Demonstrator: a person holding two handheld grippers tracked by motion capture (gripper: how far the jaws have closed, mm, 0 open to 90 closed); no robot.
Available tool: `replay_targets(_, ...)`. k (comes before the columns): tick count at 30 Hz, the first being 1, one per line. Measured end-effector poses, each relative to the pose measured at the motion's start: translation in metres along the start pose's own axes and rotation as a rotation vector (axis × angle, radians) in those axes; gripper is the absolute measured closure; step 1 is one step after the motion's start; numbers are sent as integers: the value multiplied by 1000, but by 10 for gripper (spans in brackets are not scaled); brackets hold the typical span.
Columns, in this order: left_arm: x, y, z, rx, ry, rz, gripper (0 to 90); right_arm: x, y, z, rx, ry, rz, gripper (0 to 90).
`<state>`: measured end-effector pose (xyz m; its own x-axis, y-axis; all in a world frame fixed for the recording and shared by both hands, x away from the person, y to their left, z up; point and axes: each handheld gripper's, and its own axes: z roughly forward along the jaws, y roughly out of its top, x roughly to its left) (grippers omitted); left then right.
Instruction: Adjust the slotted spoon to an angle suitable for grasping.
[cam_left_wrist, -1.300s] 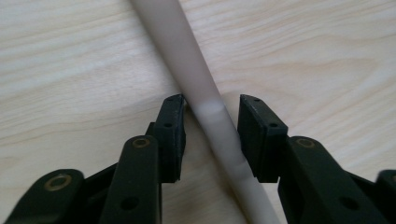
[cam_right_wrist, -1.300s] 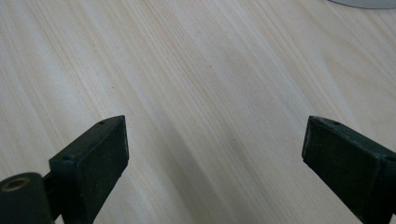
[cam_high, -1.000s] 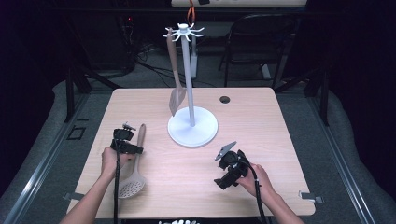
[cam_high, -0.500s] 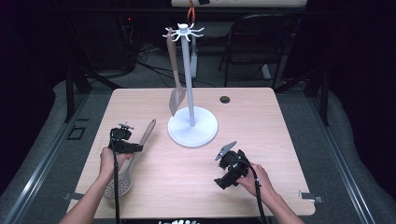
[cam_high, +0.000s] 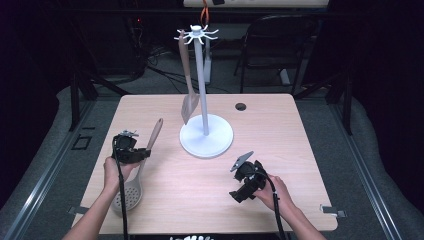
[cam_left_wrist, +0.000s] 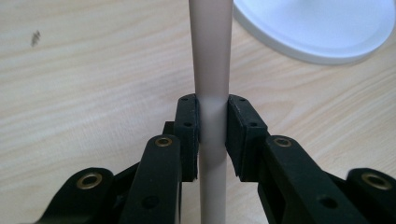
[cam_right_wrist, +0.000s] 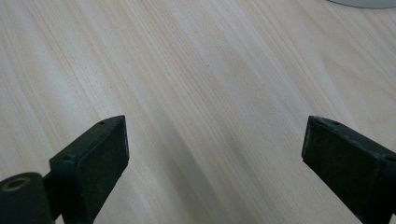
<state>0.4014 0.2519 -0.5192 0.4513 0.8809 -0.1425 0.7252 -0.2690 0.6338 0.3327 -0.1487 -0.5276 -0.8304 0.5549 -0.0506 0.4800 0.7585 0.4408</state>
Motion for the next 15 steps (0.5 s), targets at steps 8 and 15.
replay_targets(8,-6,2,-12,-105,22,30,753,0,0,0,7,3,2,69)
replay_targets(15,-6,3,-21,-164,16,21,753,0,-1,2,3,11,8,68)
